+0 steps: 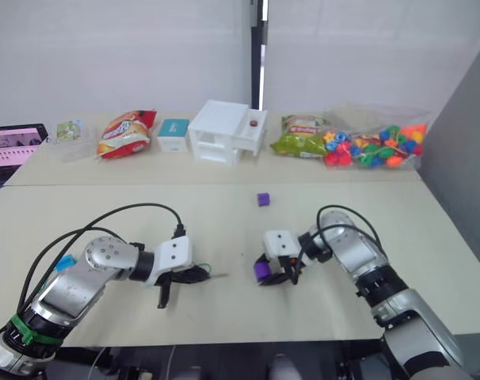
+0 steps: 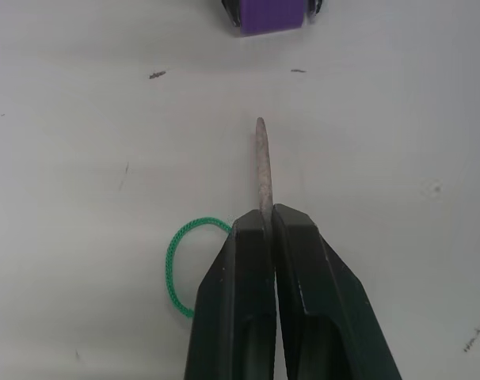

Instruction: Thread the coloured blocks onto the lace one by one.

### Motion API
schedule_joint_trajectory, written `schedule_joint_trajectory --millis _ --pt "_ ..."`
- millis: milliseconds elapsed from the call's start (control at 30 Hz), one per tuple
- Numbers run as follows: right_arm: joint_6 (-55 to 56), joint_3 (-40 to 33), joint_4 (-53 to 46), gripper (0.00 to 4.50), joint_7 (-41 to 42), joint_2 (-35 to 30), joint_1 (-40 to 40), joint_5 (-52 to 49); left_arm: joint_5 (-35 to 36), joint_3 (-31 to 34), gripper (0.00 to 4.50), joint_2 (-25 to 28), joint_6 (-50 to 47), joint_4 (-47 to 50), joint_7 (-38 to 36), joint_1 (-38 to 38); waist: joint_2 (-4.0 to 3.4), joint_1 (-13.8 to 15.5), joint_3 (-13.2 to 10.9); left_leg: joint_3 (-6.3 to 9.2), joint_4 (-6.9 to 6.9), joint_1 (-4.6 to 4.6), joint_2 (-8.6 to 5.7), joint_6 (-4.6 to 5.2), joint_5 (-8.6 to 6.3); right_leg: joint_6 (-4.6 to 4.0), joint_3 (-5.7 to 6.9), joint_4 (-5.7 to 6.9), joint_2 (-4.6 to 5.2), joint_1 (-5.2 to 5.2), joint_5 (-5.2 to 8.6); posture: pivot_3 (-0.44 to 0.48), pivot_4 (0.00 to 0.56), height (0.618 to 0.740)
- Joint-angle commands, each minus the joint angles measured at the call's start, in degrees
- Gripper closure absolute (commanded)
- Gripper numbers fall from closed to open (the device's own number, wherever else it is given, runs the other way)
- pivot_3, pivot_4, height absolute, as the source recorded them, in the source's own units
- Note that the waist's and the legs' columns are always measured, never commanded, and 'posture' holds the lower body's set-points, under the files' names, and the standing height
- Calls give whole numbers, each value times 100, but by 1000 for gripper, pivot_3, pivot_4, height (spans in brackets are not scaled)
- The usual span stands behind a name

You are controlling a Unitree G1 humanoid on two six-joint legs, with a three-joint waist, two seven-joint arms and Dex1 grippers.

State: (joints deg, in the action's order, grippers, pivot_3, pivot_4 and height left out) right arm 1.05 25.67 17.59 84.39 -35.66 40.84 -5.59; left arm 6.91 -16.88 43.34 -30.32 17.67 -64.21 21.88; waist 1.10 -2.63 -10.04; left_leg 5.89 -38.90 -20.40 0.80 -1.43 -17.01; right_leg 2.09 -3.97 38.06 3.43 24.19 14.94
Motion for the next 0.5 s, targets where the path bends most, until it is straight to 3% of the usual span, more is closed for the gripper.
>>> schedule_joint_trajectory --millis 33,167,333,433,500 --pt "-238 -375 -276 3329 -288 65 -123 -141 90 104 4500 49 -54 222 44 38 0 8 0 0 0 0 0 0 0 0 0 1 0 0 0 0 150 740" --pt "-1489 -832 -1272 3329 -1109 -5 -651 -226 95 61 4500 20 -57 185 29 125 0 35 0 1 -1 -2 -2 0 0 0 0 1 2 0 0 0 150 740" --pt "-3979 -1454 -3754 3329 -2748 168 -1881 -244 93 27 4500 -24 -42 89 22 211 0 61 1 4 0 -9 -2 0 0 0 1 1 2 3 0 0 150 740" --pt "-6247 -1819 -5434 3329 -4723 1552 -2673 218 91 -23 4500 -61 -23 33 -7 275 1 29 2 8 1 -11 0 0 0 0 3 4 -3 7 0 0 150 740" --pt "-7068 -1672 -6092 3329 -5729 2321 -3032 646 91 -40 4500 -78 -11 -26 -31 338 -4 16 4 8 5 -8 1 -2 1 -1 -2 9 -7 10 0 0 150 740"
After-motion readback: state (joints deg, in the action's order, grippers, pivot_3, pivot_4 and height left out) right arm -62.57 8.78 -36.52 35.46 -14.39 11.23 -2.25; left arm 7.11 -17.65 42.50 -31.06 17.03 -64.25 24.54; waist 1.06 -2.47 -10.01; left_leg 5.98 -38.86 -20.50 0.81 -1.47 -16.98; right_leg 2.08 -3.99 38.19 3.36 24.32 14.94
